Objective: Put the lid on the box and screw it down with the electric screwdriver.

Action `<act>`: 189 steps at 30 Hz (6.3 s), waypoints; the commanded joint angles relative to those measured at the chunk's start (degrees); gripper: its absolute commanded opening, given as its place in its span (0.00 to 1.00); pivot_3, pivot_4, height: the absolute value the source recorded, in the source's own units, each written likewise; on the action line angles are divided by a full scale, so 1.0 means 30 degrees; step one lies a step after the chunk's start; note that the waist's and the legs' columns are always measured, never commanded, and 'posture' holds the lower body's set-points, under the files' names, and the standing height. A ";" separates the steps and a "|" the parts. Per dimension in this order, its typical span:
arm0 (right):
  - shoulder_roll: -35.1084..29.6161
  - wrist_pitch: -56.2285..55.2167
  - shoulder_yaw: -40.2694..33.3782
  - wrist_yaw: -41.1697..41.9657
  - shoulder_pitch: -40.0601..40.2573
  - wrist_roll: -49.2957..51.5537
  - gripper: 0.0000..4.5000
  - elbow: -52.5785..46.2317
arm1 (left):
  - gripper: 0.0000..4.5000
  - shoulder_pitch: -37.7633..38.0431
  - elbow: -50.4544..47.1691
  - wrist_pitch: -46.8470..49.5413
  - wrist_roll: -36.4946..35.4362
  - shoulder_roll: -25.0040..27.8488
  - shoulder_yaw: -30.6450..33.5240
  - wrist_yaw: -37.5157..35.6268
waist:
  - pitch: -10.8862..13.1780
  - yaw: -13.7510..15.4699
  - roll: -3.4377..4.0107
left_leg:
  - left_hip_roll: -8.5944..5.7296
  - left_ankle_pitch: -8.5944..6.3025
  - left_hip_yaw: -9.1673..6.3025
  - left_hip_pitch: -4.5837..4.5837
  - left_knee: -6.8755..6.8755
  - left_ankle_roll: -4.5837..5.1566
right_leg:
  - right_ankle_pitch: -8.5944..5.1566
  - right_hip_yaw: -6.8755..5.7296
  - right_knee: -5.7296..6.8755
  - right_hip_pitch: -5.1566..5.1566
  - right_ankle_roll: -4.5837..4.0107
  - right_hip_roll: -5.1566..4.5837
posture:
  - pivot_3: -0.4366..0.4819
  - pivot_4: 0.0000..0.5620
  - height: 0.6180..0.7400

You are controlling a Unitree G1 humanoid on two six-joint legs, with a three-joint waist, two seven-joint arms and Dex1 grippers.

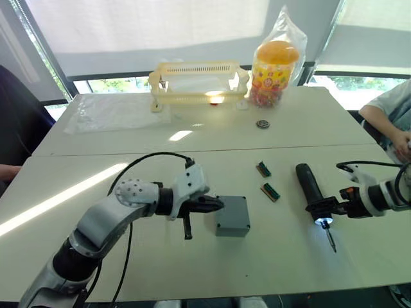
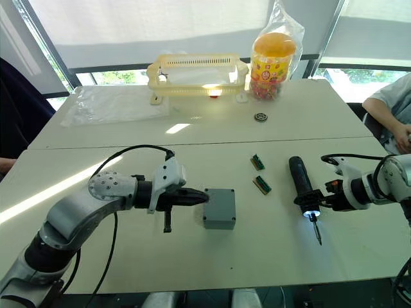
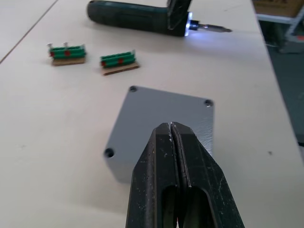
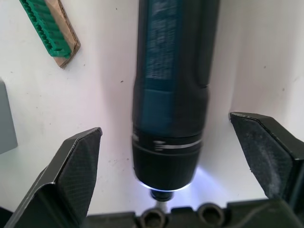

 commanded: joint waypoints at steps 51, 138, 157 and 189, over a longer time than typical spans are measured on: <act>0.6471 -0.7342 -0.5680 -0.3540 1.3324 0.1113 0.99 -2.0022 | 0.00 -0.0376 0.5929 -0.4872 0.5995 0.0924 -0.1869 -0.2520 | -0.0006 0.0098 -0.0052 | 0.0005 0.0013 -0.0099 0.0001 0.0182 -0.0025 | 0.0054 -0.0037 0.0029 0.0128 0.0019 0.0010 | 0.48 0.27 1.00; 1.2952 -2.0631 -0.5078 -0.3202 0.2956 -0.8593 0.34 0.0960 | 0.00 0.0125 0.1882 -0.1108 0.1955 -0.0255 0.0574 -0.0716 | 0.0007 -0.0010 -0.0041 | -0.0014 0.0016 -0.0044 0.0015 0.0207 -0.0029 | 0.0086 0.0016 0.0186 0.0072 0.0079 -0.0005 | 0.48 0.27 1.00; 1.2972 -2.0578 -0.5191 -0.3421 0.3075 -0.8654 0.01 0.0683 | 0.00 0.0014 0.2005 -0.1291 0.1956 -0.0165 0.0243 -0.0675 | 0.0007 -0.0022 -0.0041 | -0.0014 0.0016 -0.0045 0.0021 0.0209 -0.0030 | 0.0086 0.0016 0.0196 0.0075 0.0078 -0.0004 | 0.48 0.27 1.00; 1.1418 -1.5017 -0.7351 -0.3180 0.4489 -0.4922 0.01 -0.9530 | 0.00 -0.0565 0.1554 -0.1074 0.1572 0.0305 0.0546 -0.1550 | 0.0011 0.0025 -0.0035 | -0.0014 0.0016 -0.0054 0.0012 0.0207 -0.0029 | 0.0082 0.0014 0.0219 0.0054 0.0079 -0.0005 | 0.48 0.27 1.00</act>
